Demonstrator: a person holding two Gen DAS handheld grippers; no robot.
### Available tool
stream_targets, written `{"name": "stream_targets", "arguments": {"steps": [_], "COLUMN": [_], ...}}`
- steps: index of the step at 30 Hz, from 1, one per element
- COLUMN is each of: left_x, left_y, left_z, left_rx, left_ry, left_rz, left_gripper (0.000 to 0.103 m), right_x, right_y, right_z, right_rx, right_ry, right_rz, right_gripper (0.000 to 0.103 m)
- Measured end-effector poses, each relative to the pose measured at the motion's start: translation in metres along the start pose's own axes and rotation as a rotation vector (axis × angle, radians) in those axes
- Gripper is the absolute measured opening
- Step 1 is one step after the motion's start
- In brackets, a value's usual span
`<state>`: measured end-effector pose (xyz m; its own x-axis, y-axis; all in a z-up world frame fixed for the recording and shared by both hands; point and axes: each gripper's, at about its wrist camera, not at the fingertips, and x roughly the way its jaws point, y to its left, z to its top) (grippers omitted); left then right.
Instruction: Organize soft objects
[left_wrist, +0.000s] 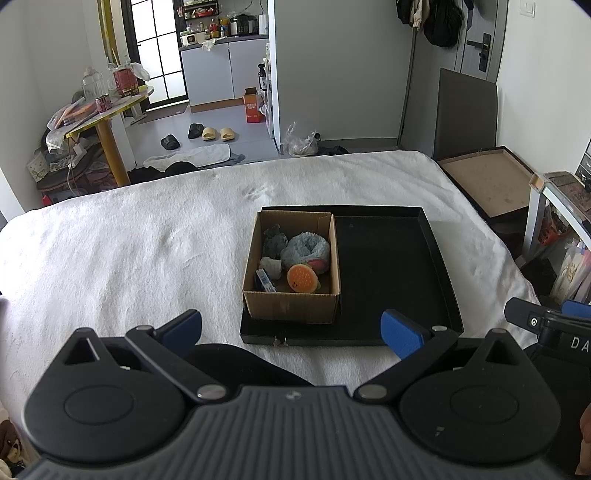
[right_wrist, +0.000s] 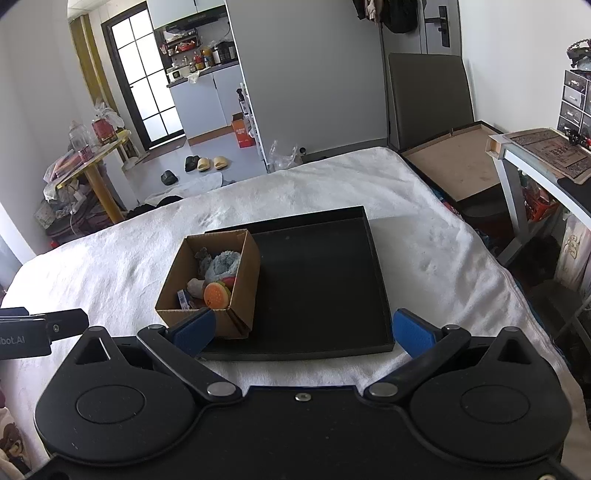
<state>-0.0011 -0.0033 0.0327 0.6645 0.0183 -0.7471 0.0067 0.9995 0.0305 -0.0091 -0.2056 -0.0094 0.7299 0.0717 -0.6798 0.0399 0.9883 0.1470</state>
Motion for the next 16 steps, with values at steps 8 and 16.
{"name": "stream_targets", "arguments": {"steps": [8, 16], "left_x": [0.0032, 0.0055], "left_y": [0.0022, 0.001], "left_z": [-0.0038, -0.0032], "left_rx": [-0.005, 0.0], "left_ry": [0.0, 0.001], "left_rz": [0.008, 0.002], "left_gripper": [0.102, 0.102], "right_x": [0.0043, 0.0061], "right_y": [-0.0009, -0.0008], "right_z": [-0.0008, -0.0022], "right_rx": [0.0, 0.003], "right_ry": [0.012, 0.016], "right_rz": [0.004, 0.008], "right_gripper": [0.103, 0.103]}}
